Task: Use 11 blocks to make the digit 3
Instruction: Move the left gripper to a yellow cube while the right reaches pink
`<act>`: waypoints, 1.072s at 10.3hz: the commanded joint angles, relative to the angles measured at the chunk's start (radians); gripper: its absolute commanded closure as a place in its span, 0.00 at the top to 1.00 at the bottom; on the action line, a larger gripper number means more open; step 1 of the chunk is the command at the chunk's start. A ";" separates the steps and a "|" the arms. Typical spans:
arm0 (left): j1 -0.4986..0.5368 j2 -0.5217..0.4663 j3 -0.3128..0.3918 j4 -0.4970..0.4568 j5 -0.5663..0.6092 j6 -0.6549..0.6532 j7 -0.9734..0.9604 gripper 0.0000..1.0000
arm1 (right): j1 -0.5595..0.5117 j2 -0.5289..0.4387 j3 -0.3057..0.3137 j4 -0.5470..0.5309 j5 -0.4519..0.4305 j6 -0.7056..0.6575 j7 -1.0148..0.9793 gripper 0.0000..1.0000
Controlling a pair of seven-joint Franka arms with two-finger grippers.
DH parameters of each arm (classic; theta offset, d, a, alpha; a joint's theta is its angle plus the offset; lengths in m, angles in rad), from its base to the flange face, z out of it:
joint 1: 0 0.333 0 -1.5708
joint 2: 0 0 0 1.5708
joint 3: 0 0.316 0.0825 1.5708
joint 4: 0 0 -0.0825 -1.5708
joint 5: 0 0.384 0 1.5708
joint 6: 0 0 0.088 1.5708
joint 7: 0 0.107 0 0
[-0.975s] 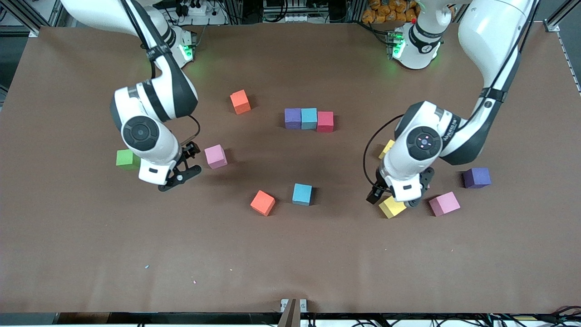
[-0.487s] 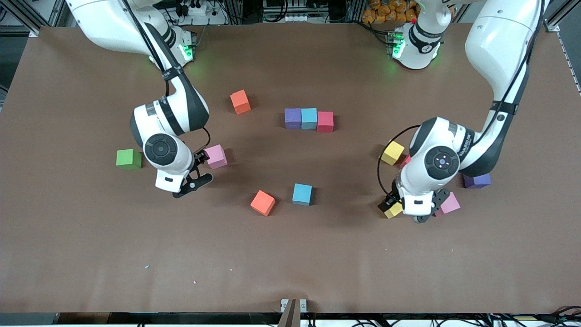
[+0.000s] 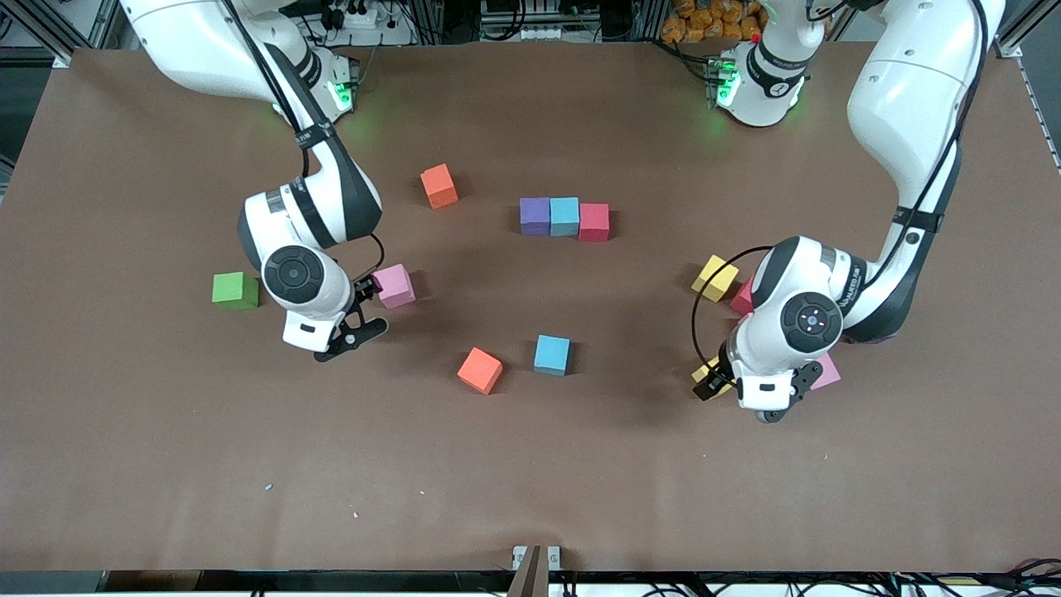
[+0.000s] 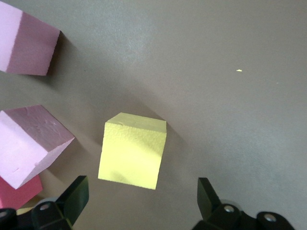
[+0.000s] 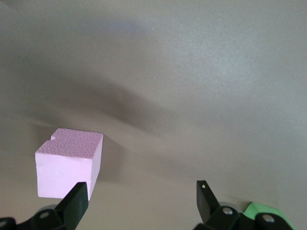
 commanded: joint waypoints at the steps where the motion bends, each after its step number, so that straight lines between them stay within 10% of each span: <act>1: -0.011 0.014 0.013 0.031 0.030 -0.022 0.039 1.00 | 0.000 0.005 0.005 0.010 0.004 -0.018 0.016 1.00; 11: -0.014 0.057 0.049 0.031 0.028 0.004 0.066 1.00 | -0.031 0.048 0.011 -0.017 0.120 -0.015 0.002 1.00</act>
